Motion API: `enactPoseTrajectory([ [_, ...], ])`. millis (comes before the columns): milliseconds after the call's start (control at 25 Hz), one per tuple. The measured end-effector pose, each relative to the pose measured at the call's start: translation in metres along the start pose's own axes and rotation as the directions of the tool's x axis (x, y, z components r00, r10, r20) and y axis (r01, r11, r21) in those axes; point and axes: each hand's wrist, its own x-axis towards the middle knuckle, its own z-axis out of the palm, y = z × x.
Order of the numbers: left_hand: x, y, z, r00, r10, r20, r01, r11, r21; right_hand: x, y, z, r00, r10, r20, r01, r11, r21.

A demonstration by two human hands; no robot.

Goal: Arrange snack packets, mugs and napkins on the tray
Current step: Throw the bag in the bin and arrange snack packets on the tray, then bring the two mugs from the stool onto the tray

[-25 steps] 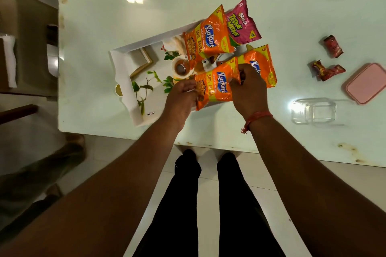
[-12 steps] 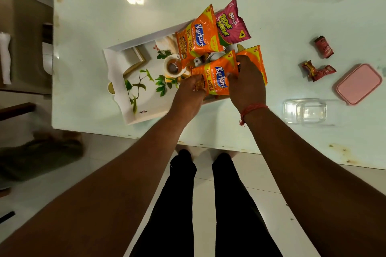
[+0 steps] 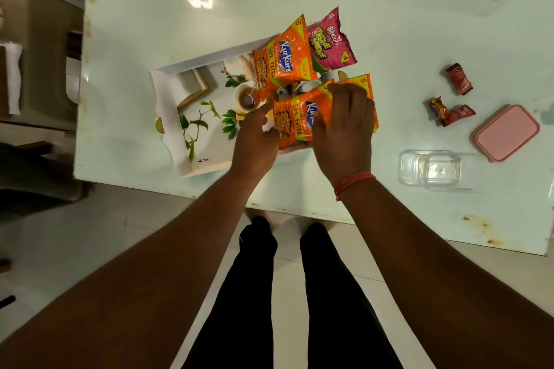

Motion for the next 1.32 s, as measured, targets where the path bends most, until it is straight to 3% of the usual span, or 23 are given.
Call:
enactPoseTrajectory([
  [200, 0.010, -0.015, -0.029, 0.961, 0.238, -0.140, -0.208, 0.957, 0.204, -0.003, -0.027, 0.003, 0.987, -0.145, 0.075, 0.141, 0.989, 0.048],
  [320, 0.021, -0.021, -0.061, 0.937, 0.293, -0.189, -0.224, 0.921, 0.317, 0.004, -0.051, 0.008, 0.971, -0.204, 0.124, 0.200, 0.979, 0.044],
  [600, 0.069, -0.050, -0.171, 0.917, 0.382, -0.112, -0.275, 0.810, 0.517, 0.038, -0.144, 0.065, 0.903, -0.254, 0.345, 0.275, 0.961, -0.011],
  [960, 0.137, -0.114, -0.401, 0.876, 0.442, -0.192, -0.186, 0.676, 0.713, 0.064, -0.347, 0.177, 0.814, -0.342, 0.469, 0.355, 0.933, 0.064],
  [1120, 0.161, -0.122, -0.488, 0.753, 0.614, -0.234, -0.255, 0.602, 0.757, 0.086, -0.437, 0.218, 0.807, -0.414, 0.421, 0.401, 0.908, 0.124],
  [1200, 0.181, -0.118, -0.523, 0.720, 0.621, -0.311, -0.238, 0.641, 0.730, 0.107, -0.475, 0.230, 0.812, -0.447, 0.376, 0.431, 0.893, 0.132],
  [1320, 0.219, -0.109, -0.572, 0.745, 0.518, -0.419, -0.060, 0.679, 0.732, 0.141, -0.527, 0.238, 0.782, -0.519, 0.345, 0.509, 0.851, 0.128],
])
